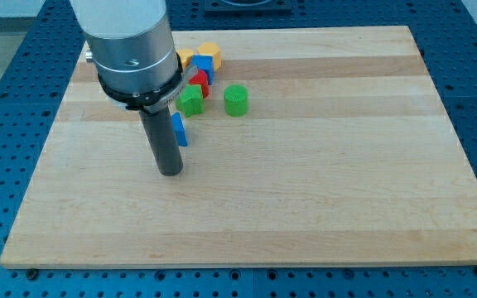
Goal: Move the green star above the blue triangle
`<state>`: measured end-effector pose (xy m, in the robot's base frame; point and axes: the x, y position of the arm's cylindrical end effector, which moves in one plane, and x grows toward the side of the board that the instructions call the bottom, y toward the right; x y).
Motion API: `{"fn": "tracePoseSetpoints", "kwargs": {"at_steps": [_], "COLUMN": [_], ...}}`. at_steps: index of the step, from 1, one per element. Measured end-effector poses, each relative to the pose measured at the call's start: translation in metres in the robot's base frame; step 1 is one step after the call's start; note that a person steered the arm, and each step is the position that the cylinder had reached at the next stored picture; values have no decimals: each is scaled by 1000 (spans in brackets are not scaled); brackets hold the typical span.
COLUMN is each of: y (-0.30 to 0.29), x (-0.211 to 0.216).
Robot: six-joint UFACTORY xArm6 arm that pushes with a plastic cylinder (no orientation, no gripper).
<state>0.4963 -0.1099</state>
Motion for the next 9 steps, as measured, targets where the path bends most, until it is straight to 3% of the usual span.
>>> {"fn": "tracePoseSetpoints", "kwargs": {"at_steps": [2,3,6,9], "y": [11,50,65,35], "x": [6,7,-90,-131]}}
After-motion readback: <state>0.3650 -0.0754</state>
